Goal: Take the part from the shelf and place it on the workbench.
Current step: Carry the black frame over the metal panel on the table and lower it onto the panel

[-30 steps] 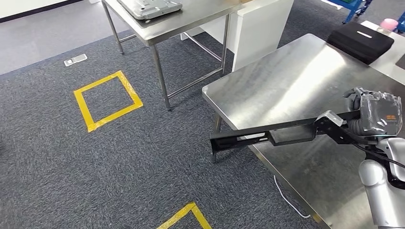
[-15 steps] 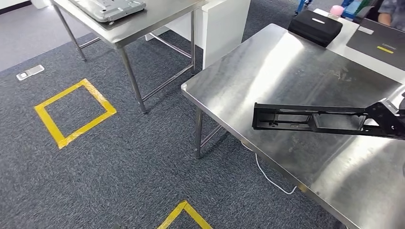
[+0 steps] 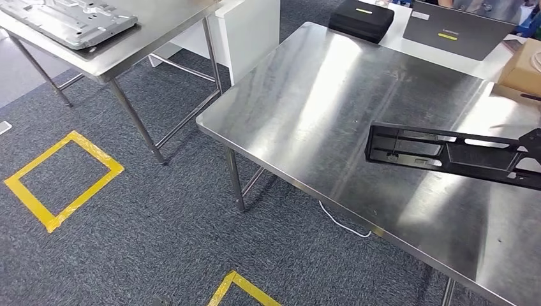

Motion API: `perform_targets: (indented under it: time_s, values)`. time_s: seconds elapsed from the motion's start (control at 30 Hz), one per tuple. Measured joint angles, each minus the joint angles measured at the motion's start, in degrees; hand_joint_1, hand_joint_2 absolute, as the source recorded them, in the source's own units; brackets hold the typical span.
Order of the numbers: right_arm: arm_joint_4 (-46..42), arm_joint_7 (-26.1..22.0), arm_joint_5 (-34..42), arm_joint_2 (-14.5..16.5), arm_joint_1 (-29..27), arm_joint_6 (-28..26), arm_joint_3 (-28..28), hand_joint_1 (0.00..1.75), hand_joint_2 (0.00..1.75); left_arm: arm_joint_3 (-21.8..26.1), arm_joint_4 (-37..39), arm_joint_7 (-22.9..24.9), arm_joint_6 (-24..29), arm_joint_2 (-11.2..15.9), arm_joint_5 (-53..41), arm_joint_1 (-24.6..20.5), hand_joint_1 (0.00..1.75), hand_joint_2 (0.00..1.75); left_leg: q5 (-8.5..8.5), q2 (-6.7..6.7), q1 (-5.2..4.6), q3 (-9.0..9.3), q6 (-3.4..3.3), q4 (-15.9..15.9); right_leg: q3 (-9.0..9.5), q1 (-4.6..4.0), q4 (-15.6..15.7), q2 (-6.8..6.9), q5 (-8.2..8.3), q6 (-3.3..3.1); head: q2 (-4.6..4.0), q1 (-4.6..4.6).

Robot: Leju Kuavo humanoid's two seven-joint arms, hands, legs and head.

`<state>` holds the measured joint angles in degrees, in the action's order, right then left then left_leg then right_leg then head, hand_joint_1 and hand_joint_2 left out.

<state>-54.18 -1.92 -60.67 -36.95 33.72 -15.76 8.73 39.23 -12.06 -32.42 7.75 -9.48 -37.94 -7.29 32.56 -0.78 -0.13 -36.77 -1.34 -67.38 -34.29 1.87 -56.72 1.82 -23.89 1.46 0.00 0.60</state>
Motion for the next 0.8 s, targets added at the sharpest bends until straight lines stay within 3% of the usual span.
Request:
perform_targets:
  time_s: [0.07, 0.1, 0.13, 0.23, 0.3, 0.37, 0.5, 0.63, 0.8]
  values:
    - [3.6, 0.3, -1.3, -0.5, 3.0, 0.2, -0.2, 1.75, 1.75, 0.0, 0.0, -0.1, 0.0, 0.0, -0.2, 0.1, 0.00, 1.75, 2.14, 0.78, 0.21, -3.28, 0.22, -6.3, -0.17, -0.26, 0.0, -0.65, 0.11, -0.39, 0.00, -0.02]
    - [5.6, 0.5, -2.1, -1.0, 4.5, 0.4, -0.5, 1.75, 1.75, 0.0, 0.0, -0.1, 0.0, 0.0, -0.3, 0.1, 0.00, 1.75, 1.63, 0.85, 0.27, -3.70, 0.20, -6.8, -0.19, -0.36, 0.0, -0.96, 0.14, -0.43, 0.00, -0.01]
    - [7.6, 0.8, -2.9, -1.5, 6.0, 0.6, -0.8, 1.75, 1.75, 0.0, 0.0, -0.1, 0.0, 0.0, -0.3, 0.1, 0.00, 1.75, 0.11, 0.89, 0.31, -2.99, 0.06, -5.1, -0.19, -0.44, -0.1, -1.23, 0.17, -0.46, 0.00, -0.02]
    - [12.9, 1.9, -5.0, -2.8, 10.1, 0.9, -2.1, 1.75, 1.75, 0.0, 0.0, -0.1, 0.0, 0.1, -0.5, 0.1, 0.00, 1.75, -5.19, 1.06, 0.21, 2.44, -1.01, 6.2, -0.21, -0.77, -0.2, -1.84, 0.25, -0.29, 0.00, -0.05]
    - [16.2, 1.8, -6.1, -3.1, 13.0, 1.5, -3.4, 1.75, 1.75, 0.0, 0.0, 0.0, 0.0, 0.1, -0.6, 0.1, 0.00, 1.75, -5.95, 0.97, 0.11, 3.69, -0.94, 9.2, -0.46, -1.30, -0.5, -2.10, 0.25, -0.17, 0.00, -0.10]
    - [19.6, 0.5, -6.2, -3.0, 15.8, 3.2, -4.8, 1.75, 1.75, 0.0, 0.0, 0.0, 0.0, 0.1, -0.9, 0.0, 0.00, 1.75, -6.18, 0.83, -0.20, 3.54, -0.66, 9.4, -0.76, -1.61, -0.7, -2.21, 0.33, 0.10, 0.00, -0.08]
    - [24.1, -5.8, -4.9, -0.8, 19.7, 5.9, -7.1, 1.75, 1.75, 0.0, 0.0, 0.4, 0.0, 0.1, -1.3, -0.1, 0.00, 1.75, -6.34, 0.83, -0.83, 3.26, -1.37, 9.4, -1.01, -1.39, -0.7, -2.21, 0.62, 0.70, 0.00, -0.07]
    - [26.2, -10.9, -6.0, 3.3, 22.3, 7.1, -10.8, 1.75, 1.75, 0.0, 0.0, 0.9, 0.0, 0.0, -1.8, -0.3, 0.00, 1.75, -6.50, 0.78, -0.89, 3.24, -1.60, 9.4, -1.05, -1.30, -0.7, -2.21, 0.73, 0.84, 0.00, -0.09]
    - [27.5, -10.8, -7.7, 10.1, 24.2, 9.0, -16.6, 1.75, 1.75, 0.0, 0.0, 1.3, 0.8, -0.1, -2.4, -0.6, 0.00, 1.75, -6.63, 0.70, -0.91, 3.23, -1.69, 9.3, -1.13, -1.30, -0.7, -2.22, 0.81, 0.93, 0.00, -0.08]
